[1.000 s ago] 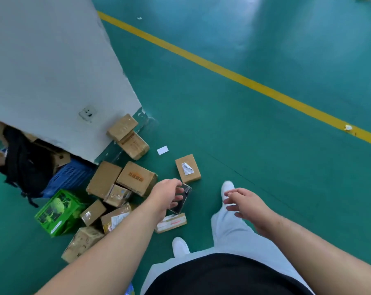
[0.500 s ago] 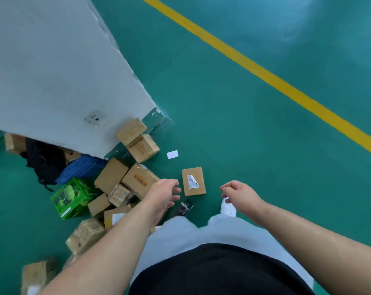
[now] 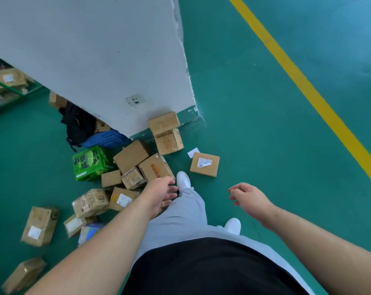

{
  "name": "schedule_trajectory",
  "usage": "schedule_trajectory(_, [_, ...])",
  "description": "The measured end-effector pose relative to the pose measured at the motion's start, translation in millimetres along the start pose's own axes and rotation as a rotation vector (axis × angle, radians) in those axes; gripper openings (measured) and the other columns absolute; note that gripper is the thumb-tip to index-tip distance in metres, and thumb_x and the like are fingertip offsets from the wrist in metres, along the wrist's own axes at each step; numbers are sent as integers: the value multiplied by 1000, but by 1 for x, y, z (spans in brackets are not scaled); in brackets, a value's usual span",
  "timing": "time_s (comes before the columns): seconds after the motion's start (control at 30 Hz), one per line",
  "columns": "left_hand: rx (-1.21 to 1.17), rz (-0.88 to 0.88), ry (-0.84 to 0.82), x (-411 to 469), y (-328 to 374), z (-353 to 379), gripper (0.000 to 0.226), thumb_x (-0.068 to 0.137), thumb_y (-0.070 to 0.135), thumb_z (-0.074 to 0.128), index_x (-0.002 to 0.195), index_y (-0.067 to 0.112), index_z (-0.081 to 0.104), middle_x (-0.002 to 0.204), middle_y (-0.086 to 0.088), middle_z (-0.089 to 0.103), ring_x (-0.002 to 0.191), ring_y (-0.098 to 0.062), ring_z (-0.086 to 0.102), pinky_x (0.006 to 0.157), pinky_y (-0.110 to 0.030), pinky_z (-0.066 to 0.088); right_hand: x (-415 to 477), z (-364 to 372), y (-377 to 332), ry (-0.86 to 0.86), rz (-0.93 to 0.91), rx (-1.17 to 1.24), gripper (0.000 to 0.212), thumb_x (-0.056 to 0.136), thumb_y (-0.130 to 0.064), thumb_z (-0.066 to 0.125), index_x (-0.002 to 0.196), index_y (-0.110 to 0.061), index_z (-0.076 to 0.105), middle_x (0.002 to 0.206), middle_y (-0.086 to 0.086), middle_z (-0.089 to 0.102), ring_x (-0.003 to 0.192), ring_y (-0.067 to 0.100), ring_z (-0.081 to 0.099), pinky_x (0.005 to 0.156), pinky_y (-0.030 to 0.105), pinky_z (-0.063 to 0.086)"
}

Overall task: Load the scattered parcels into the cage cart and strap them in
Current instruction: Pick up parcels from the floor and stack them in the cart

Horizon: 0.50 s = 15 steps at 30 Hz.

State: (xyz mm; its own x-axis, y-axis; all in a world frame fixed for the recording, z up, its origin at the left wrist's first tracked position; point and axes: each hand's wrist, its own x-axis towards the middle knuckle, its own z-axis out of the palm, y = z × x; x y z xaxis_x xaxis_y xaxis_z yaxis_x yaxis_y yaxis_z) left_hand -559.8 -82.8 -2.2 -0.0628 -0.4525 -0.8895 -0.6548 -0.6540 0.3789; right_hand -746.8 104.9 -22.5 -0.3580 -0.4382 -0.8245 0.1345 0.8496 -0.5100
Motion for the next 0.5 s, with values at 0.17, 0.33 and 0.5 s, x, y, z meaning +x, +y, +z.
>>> schedule_trajectory(0.17, [-16,-61,28,59,31,-34,26,103,29,52,120,13,63,114,-10,69,102,-25,67,91,-40,54,59,4,-49,-25,35,-79,20,101,-29,48,107,-26,66,104,-6,72,98,15,69,72,26,49])
schedule_trajectory(0.33, [39,-189,43,170,74,-69,23,103,28,51,117,13,62,112,-9,70,103,-24,68,96,-41,55,167,31,-96,-33,140,-108,19,99,-29,50,102,-28,68,102,-7,74,97,19,70,81,32,53])
schedule_trajectory(0.5, [155,-262,26,308,131,-102,23,106,29,49,122,15,59,115,-4,68,107,-20,66,103,-42,52,307,85,-151,-83,207,-209,24,98,-25,47,104,-20,70,104,5,74,94,29,71,88,38,57])
